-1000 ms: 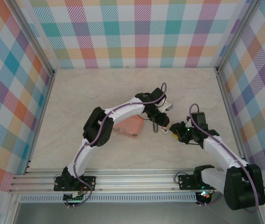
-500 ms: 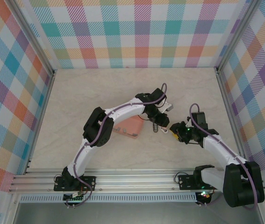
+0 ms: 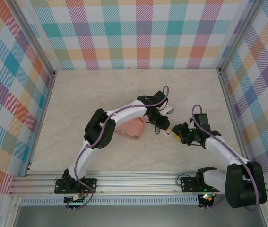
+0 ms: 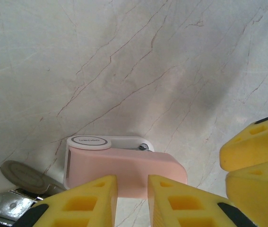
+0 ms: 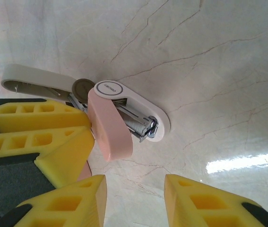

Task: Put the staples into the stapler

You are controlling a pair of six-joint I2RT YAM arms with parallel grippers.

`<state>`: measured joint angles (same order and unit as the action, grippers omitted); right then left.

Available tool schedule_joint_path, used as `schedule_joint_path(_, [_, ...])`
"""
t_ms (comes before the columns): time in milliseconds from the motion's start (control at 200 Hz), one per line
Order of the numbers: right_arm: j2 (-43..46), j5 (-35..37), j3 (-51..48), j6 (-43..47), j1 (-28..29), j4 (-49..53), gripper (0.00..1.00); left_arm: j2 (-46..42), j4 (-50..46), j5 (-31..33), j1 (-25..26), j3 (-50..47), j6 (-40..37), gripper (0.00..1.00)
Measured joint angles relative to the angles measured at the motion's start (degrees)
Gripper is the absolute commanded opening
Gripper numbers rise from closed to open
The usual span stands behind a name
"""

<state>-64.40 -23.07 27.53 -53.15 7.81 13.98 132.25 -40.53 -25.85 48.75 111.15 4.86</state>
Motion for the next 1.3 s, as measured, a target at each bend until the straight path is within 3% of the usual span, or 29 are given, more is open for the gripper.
schedule_joint_path(820, [-8.0, -4.1, 0.2, 0.0, 0.0, -7.1, 0.35, 0.0, -0.3, 1.0, 0.0, 0.0, -0.2, 0.24])
schedule_joint_path(1300, [-10.7, -4.1, 0.6, 0.0, 0.0, -7.1, 0.26, 0.3, -0.9, 1.0, 0.0, 0.1, -0.2, 0.24])
